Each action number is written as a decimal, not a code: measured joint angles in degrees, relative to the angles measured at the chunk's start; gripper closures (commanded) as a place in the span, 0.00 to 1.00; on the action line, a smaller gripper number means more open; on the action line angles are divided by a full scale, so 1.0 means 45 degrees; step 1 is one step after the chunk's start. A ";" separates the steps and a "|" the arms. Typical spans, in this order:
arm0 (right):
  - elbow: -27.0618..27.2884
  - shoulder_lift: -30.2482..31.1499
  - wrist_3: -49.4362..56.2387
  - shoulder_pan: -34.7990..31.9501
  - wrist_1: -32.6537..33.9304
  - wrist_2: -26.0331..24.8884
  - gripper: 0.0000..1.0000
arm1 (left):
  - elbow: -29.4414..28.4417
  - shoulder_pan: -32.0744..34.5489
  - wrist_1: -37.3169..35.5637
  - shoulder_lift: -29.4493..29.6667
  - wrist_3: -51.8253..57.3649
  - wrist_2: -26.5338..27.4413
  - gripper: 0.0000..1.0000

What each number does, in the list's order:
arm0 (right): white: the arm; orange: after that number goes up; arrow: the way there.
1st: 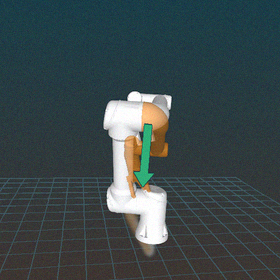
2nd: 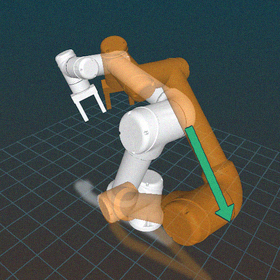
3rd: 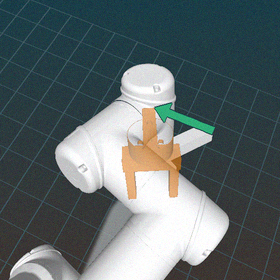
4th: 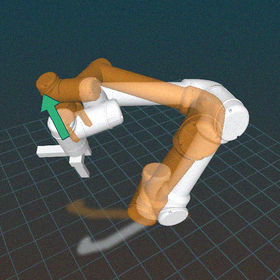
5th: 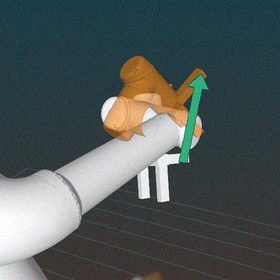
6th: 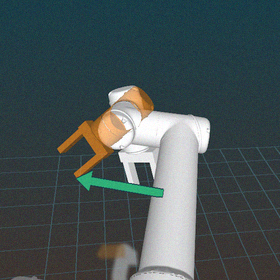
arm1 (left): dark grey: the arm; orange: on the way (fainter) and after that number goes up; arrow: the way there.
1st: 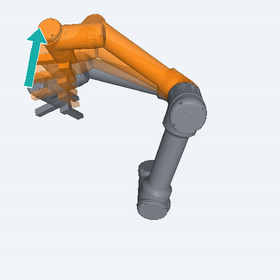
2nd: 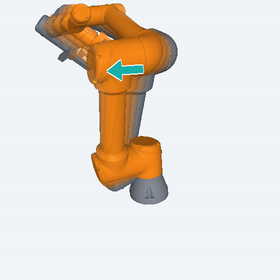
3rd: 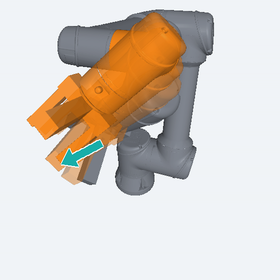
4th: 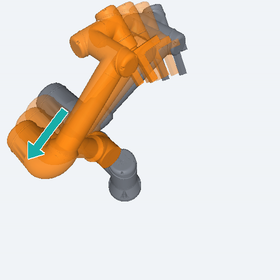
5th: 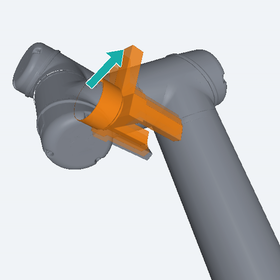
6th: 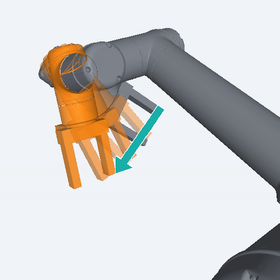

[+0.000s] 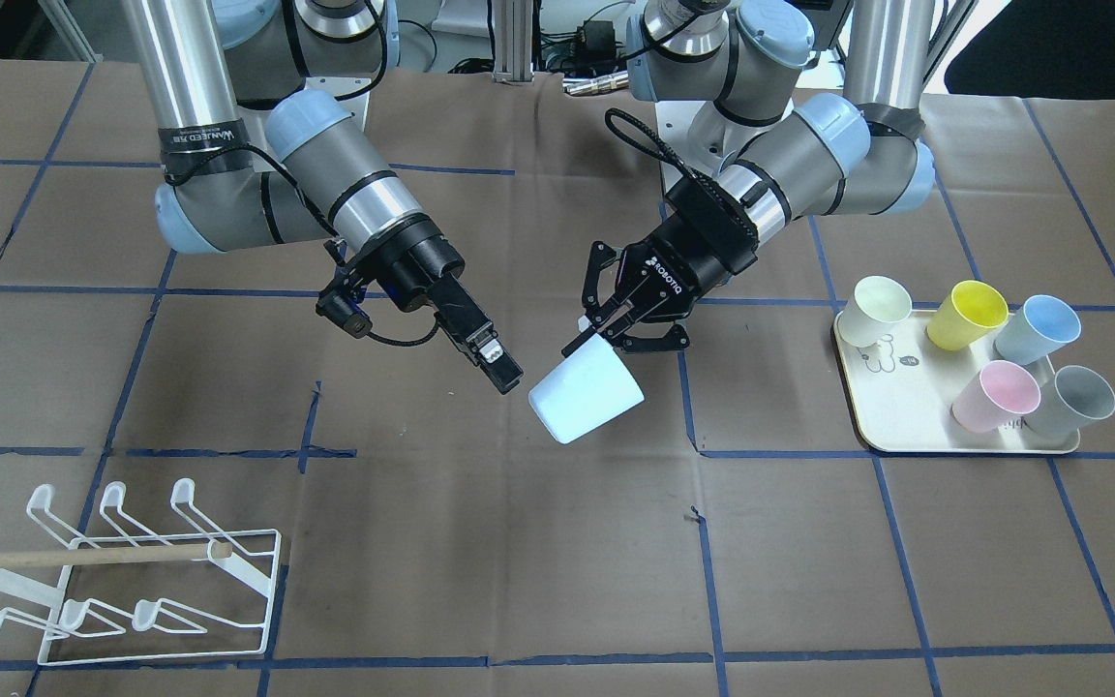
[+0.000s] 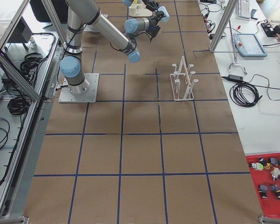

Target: Transfer IKEA cup to right arm and place on rack

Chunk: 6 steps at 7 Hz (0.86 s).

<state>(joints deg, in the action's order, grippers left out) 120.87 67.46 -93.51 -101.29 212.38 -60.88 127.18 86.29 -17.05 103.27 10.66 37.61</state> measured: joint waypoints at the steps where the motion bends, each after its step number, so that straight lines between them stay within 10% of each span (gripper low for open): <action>1: -0.0202 -0.0122 -0.0184 -0.0120 -0.0069 -0.0010 0.01 | 0.0000 0.0009 0.0000 0.0000 0.0002 0.0000 1.00; 6: -0.0865 -0.0595 -0.0666 -0.0392 -0.0123 -0.0026 0.01 | 0.0019 0.0056 -0.0002 0.0000 -0.0012 0.0005 1.00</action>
<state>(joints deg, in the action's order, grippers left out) 116.97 64.78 -96.50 -103.05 211.82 -61.00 127.26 86.55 -17.06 103.27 10.61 37.64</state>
